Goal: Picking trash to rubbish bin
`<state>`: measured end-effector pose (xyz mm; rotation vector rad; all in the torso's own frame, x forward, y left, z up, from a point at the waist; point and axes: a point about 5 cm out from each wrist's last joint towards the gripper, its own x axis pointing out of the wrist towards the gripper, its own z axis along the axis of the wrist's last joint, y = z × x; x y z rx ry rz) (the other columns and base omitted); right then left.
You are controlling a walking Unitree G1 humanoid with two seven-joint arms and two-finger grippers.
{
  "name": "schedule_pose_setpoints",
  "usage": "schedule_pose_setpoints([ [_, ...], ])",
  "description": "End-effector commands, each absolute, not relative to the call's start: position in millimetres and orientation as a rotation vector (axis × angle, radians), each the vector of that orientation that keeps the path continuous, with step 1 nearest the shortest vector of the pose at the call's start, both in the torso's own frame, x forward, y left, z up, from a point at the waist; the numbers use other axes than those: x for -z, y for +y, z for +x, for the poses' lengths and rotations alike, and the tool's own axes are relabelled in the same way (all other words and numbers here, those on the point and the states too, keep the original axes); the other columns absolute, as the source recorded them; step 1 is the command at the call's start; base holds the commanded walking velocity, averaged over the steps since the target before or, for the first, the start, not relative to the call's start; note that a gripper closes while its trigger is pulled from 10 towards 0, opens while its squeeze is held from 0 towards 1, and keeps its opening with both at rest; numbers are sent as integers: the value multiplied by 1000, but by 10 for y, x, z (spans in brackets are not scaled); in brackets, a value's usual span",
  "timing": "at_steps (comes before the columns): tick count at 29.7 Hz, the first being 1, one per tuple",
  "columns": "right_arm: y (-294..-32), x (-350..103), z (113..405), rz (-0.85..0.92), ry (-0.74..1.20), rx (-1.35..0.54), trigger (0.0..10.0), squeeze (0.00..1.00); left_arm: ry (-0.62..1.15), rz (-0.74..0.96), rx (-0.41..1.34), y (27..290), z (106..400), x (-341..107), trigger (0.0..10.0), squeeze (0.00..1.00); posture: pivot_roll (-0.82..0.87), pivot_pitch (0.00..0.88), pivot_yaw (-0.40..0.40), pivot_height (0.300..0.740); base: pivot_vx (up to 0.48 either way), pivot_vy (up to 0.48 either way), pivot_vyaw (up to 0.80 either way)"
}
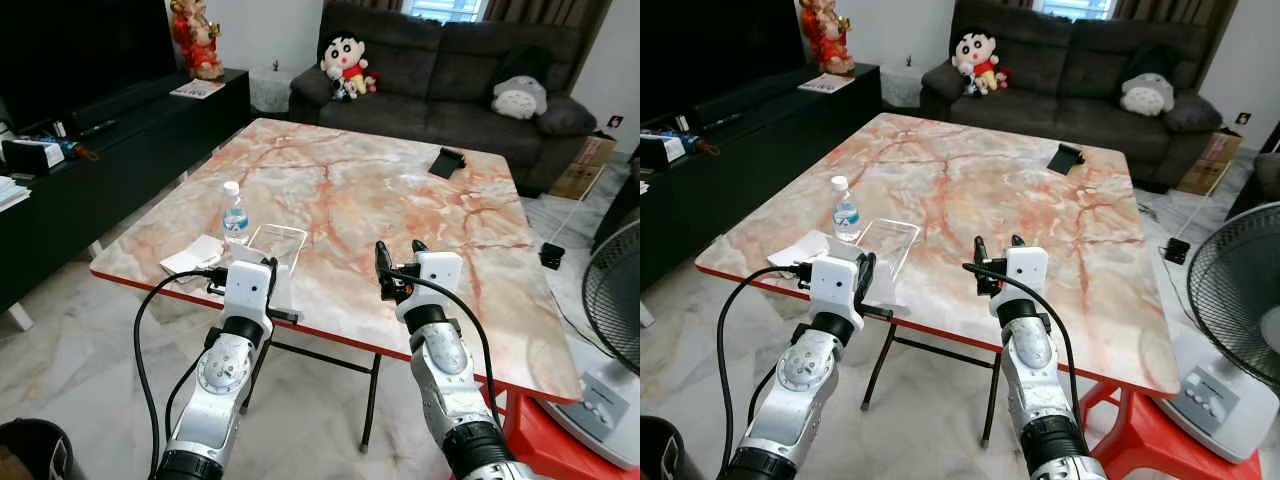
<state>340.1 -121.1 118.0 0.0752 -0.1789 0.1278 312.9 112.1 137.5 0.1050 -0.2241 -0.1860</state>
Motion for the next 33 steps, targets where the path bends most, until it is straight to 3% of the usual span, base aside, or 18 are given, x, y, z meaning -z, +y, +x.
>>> schedule_pose_setpoints([
  [1,-1246,-1221,3411,64,-190,-118,10000,0,-236,99,177,1116,3141,-1384,10000,0,-24,0,-57,740,0,0,0],
  [16,-1286,-1176,3399,55,-170,-114,10000,0,-227,85,171,1128,3137,-1346,10000,0,-22,0,-65,740,0,0,0],
  [33,-1284,-1179,3410,54,-161,-119,10000,0,-220,80,161,1158,3157,-1343,10000,0,-30,0,-61,740,-269,0,0],
])
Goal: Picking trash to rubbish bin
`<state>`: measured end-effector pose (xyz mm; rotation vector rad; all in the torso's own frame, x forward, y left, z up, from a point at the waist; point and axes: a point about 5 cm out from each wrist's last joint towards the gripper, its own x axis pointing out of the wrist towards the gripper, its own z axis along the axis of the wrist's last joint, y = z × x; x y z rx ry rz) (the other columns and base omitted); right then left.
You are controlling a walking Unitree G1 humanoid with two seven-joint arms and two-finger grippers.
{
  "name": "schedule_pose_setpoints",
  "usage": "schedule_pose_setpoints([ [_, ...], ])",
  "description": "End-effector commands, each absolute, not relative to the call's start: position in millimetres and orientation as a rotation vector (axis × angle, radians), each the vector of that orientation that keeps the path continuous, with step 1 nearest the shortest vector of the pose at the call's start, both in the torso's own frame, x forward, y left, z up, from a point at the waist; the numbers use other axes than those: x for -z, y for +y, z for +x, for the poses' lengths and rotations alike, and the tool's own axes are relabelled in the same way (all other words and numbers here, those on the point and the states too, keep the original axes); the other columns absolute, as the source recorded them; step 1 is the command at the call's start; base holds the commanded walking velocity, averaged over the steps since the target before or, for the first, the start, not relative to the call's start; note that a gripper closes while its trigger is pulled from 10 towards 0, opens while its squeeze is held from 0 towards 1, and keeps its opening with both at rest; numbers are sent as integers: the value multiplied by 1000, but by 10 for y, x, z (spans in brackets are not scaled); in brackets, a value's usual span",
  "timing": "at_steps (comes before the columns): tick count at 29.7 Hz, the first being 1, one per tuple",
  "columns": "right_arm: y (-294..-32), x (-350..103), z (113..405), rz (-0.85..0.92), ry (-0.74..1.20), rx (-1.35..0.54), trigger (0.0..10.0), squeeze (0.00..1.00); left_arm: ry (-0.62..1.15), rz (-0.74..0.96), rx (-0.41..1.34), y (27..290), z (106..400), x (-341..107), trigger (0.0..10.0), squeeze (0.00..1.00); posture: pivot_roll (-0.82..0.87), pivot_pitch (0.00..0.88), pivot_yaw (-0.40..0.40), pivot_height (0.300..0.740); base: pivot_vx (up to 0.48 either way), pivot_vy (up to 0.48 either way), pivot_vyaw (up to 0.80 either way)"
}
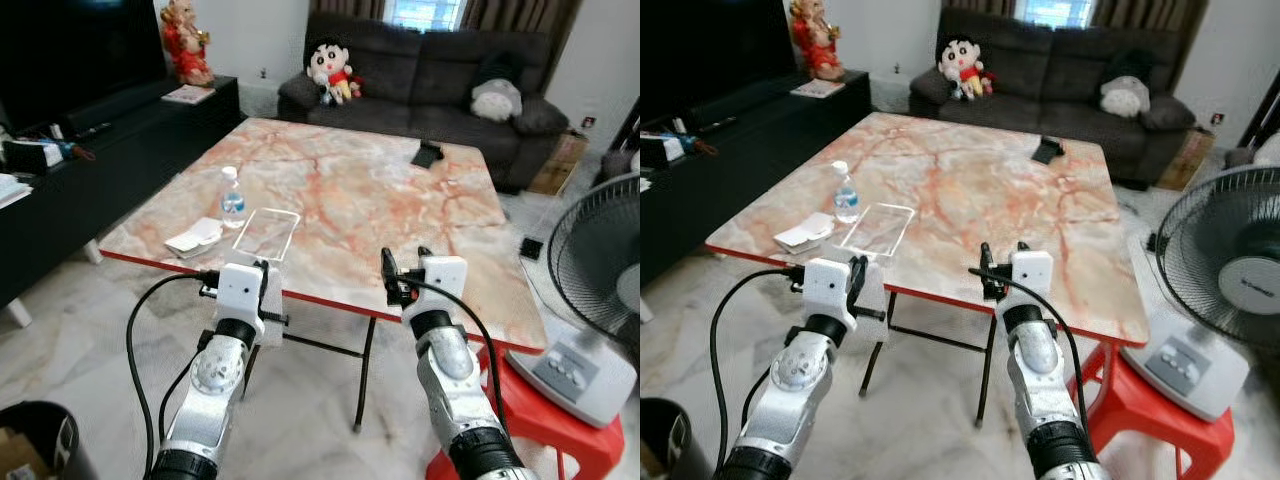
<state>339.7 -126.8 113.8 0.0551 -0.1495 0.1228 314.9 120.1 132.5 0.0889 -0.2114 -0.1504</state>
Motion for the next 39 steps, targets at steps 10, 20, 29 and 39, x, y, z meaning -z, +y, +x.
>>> schedule_pose_setpoints([
  [10,-1301,-1173,3417,49,-152,-120,10000,0,-212,77,156,1171,3155,-1328,10000,0,-34,0,-66,740,-269,0,0],
  [20,-1575,-814,3415,100,62,-74,10000,0,-4,124,115,1337,3172,-897,10000,0,-39,3,-76,740,-105,0,0],
  [29,-2155,-94,2972,80,454,92,10000,0,391,154,50,1673,2786,-16,10000,0,-35,23,-87,740,0,0,0],
  [39,-2278,392,2434,123,705,173,10000,0,702,169,15,1821,2200,569,10000,0,-44,42,-91,740,0,0,0],
])
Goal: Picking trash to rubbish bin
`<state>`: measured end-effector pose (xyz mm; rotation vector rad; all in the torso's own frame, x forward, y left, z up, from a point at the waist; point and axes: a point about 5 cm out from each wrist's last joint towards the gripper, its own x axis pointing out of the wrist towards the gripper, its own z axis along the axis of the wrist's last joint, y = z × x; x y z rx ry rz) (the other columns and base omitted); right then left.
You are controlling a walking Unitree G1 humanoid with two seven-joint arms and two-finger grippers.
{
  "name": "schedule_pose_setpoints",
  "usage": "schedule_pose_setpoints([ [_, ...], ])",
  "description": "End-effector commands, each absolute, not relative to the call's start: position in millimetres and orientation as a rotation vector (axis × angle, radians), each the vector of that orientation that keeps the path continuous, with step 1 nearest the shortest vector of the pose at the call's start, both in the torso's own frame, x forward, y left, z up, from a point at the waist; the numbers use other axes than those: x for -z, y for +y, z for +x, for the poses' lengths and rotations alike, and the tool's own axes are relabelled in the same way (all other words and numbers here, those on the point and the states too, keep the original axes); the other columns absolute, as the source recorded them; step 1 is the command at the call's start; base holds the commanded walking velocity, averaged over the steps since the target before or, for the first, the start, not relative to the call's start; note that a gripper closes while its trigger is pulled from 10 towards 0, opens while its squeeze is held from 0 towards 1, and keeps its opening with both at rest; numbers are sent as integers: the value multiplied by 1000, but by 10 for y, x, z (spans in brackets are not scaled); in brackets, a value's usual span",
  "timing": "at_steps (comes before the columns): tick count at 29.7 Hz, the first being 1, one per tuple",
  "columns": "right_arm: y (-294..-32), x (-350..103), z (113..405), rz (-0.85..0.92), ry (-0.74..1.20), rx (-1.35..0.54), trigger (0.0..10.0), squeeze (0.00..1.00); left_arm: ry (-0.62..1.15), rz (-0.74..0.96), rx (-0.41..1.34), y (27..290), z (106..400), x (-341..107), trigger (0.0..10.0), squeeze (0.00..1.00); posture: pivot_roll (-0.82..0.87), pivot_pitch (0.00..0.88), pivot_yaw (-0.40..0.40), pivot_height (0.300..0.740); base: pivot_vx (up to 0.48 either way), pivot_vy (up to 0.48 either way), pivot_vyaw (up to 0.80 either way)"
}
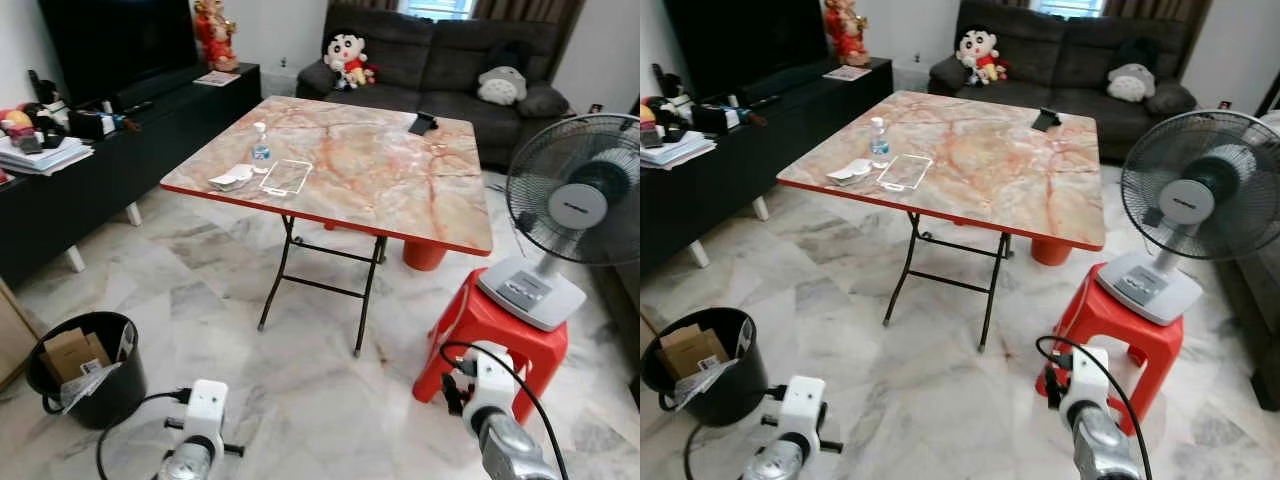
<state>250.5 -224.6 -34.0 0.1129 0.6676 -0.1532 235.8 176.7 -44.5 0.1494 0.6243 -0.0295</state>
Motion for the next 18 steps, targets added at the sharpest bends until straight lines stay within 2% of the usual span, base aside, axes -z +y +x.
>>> schedule_pose_setpoints([
  [1,-2278,392,2434,123,705,173,10000,0,702,169,15,1821,2200,569,10000,0,-44,42,-91,740,0,0,0],
  [9,-2207,636,2104,169,837,193,10000,0,814,166,-13,1882,1977,726,10000,0,-34,42,-65,740,0,0,0],
  [18,-2093,721,1996,230,861,231,10000,0,888,179,-46,2030,1809,804,10000,0,-17,19,-7,740,0,0,0],
])
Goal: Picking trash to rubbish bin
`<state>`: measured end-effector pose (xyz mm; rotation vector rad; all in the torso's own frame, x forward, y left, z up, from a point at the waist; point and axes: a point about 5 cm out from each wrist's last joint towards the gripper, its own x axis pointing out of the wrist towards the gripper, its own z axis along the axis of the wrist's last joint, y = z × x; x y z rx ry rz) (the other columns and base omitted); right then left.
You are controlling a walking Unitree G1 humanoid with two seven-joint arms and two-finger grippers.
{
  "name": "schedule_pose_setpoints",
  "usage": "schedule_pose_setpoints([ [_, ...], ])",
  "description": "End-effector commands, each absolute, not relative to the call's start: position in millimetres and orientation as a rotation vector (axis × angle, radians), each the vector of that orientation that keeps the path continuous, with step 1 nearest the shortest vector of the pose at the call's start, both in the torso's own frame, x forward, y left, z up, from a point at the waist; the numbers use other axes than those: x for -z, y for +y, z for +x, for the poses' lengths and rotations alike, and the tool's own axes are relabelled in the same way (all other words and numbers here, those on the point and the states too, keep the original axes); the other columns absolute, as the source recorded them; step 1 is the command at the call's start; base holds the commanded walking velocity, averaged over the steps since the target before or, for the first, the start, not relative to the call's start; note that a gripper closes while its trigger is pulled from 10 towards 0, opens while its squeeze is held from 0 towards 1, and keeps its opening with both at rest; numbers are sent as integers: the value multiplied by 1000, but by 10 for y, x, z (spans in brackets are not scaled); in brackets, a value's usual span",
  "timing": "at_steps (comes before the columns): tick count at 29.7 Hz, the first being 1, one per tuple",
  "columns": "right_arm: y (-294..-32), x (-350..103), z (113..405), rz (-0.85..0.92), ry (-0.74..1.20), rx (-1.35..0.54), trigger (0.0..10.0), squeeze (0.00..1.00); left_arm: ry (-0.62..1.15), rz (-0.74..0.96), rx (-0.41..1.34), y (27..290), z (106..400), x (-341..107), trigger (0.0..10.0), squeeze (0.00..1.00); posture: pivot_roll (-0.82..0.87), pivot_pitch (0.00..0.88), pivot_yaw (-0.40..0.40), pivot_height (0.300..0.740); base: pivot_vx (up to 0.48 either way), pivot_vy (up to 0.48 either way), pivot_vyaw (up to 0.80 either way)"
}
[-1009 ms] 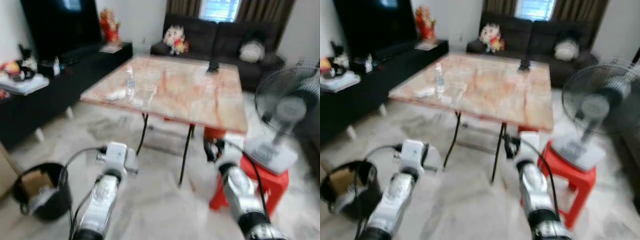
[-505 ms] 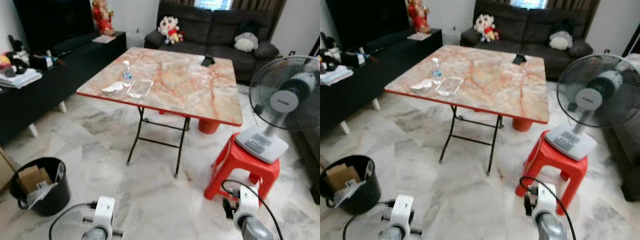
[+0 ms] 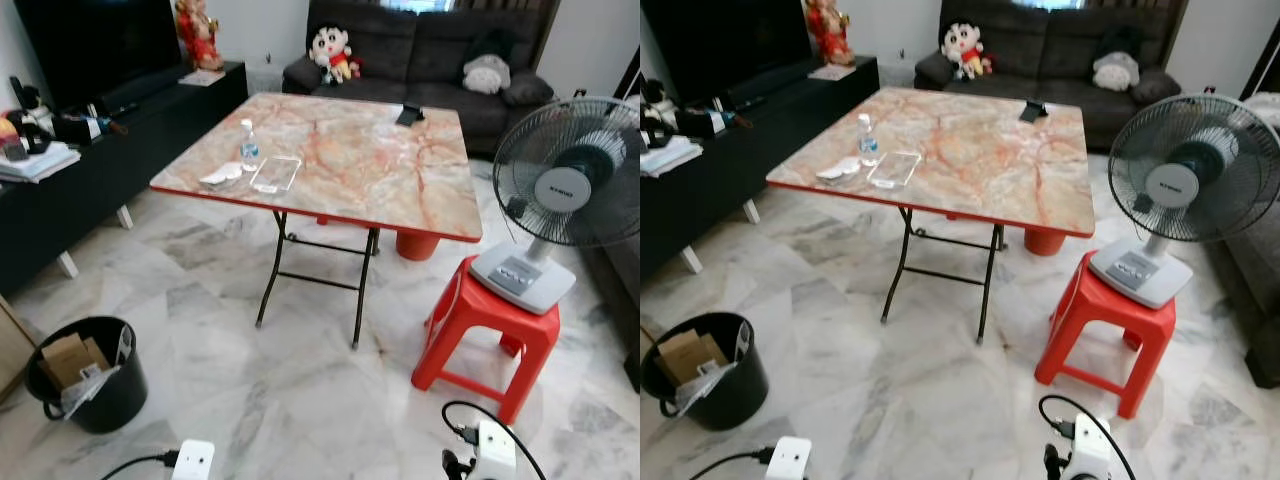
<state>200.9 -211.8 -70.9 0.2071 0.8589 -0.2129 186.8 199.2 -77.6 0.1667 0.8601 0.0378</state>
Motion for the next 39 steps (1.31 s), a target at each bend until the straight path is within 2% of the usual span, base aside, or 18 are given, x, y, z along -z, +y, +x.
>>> schedule_pose_setpoints([
  [1,-2083,728,1989,236,863,234,10000,0,893,181,-45,2038,1801,807,10000,0,-15,17,-6,740,0,0,0],
  [15,-1965,745,1998,251,875,213,10000,0,929,202,-59,2066,1827,804,10000,0,15,0,-2,740,0,0,0],
  [39,-1963,785,1928,215,914,193,10000,0,972,202,-49,2014,1743,858,10000,0,23,0,-17,740,0,0,800],
])
